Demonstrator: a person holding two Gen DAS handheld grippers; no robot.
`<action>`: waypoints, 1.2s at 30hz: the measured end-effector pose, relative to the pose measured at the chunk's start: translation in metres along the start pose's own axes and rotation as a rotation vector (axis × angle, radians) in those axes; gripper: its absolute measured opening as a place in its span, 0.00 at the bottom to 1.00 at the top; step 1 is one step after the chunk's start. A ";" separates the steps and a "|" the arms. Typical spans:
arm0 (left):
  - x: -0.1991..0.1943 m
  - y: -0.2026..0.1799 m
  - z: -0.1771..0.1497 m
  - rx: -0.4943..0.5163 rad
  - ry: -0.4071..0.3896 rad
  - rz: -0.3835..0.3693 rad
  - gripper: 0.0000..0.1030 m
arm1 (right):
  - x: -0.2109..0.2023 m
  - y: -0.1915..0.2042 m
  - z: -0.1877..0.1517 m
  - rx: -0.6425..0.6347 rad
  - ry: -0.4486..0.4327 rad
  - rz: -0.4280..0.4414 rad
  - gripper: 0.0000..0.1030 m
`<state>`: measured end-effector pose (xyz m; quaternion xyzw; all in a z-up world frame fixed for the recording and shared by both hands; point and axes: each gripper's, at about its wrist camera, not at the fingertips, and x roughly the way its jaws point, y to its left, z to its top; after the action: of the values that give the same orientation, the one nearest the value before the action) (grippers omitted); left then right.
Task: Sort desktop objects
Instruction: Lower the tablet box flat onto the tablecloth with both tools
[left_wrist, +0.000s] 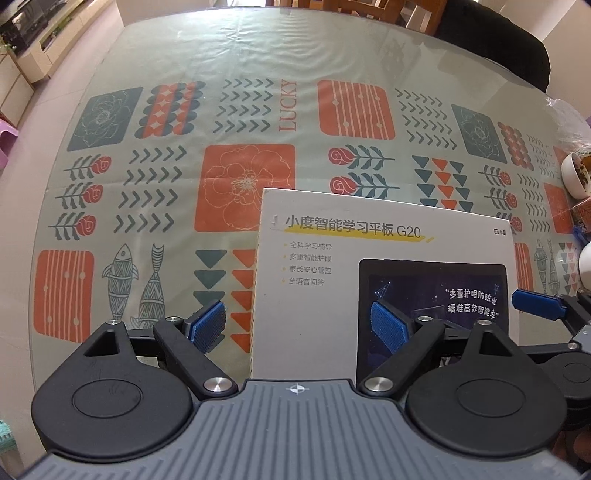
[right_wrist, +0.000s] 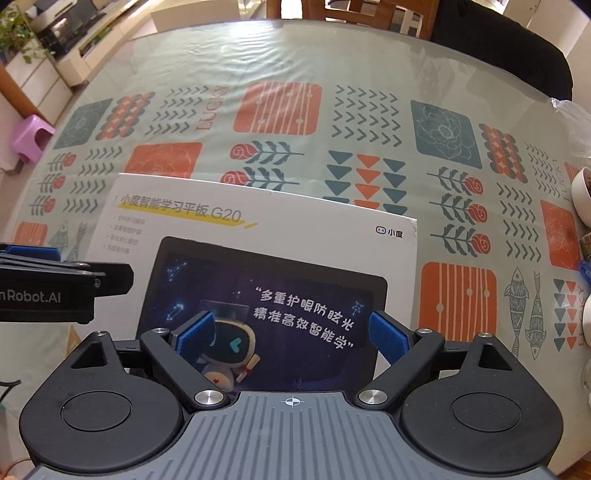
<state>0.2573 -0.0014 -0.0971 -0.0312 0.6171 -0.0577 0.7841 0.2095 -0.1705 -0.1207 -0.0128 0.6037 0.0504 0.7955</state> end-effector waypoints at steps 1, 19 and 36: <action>-0.006 -0.001 -0.004 -0.001 -0.013 0.002 1.00 | -0.003 0.001 -0.003 0.000 0.001 0.004 0.89; 0.003 -0.021 -0.043 -0.055 0.035 -0.119 1.00 | 0.004 0.008 -0.042 -0.021 0.060 -0.007 0.79; 0.016 -0.038 -0.059 0.047 0.058 -0.031 1.00 | 0.009 0.018 -0.048 -0.063 0.033 -0.002 1.00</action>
<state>0.2019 -0.0396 -0.1219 -0.0209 0.6374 -0.0852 0.7655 0.1643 -0.1557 -0.1419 -0.0391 0.6147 0.0682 0.7849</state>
